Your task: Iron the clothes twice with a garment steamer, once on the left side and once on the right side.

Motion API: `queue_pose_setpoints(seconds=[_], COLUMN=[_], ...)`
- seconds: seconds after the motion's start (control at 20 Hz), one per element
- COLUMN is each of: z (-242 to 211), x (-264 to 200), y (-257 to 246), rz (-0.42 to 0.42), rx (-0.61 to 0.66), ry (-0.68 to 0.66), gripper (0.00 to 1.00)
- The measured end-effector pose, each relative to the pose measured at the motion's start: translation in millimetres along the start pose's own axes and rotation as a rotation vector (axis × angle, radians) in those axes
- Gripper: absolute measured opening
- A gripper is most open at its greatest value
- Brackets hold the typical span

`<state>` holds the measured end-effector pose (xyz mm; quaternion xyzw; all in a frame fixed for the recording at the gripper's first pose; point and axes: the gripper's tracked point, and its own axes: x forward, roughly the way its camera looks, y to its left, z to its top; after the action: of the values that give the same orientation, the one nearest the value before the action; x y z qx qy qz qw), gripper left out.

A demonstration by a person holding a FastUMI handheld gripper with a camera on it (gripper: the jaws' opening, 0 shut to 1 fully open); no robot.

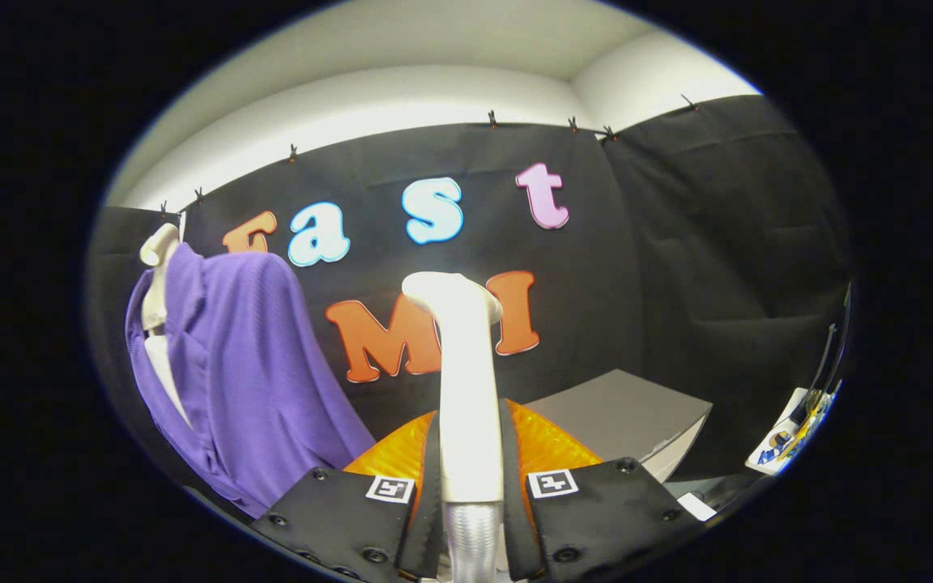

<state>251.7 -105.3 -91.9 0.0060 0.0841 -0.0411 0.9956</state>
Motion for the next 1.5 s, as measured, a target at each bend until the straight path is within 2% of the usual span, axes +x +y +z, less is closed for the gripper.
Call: queue_pose_setpoints(seconds=[0.2,0.45,0.75,1.15,1.5], z=[19,15,-4,-32,-62], x=[-64,-123,-163,-165,-135], y=[41,91,139,201,228], rz=[0.009,0.006,-0.014,0.007,0.009], rx=[-0.010,-0.014,-0.041,-0.074,-0.113], ry=[-0.068,-0.100,-0.110,-0.090,-0.049], gripper=[0.38,0.38,0.38,0.38,0.38])
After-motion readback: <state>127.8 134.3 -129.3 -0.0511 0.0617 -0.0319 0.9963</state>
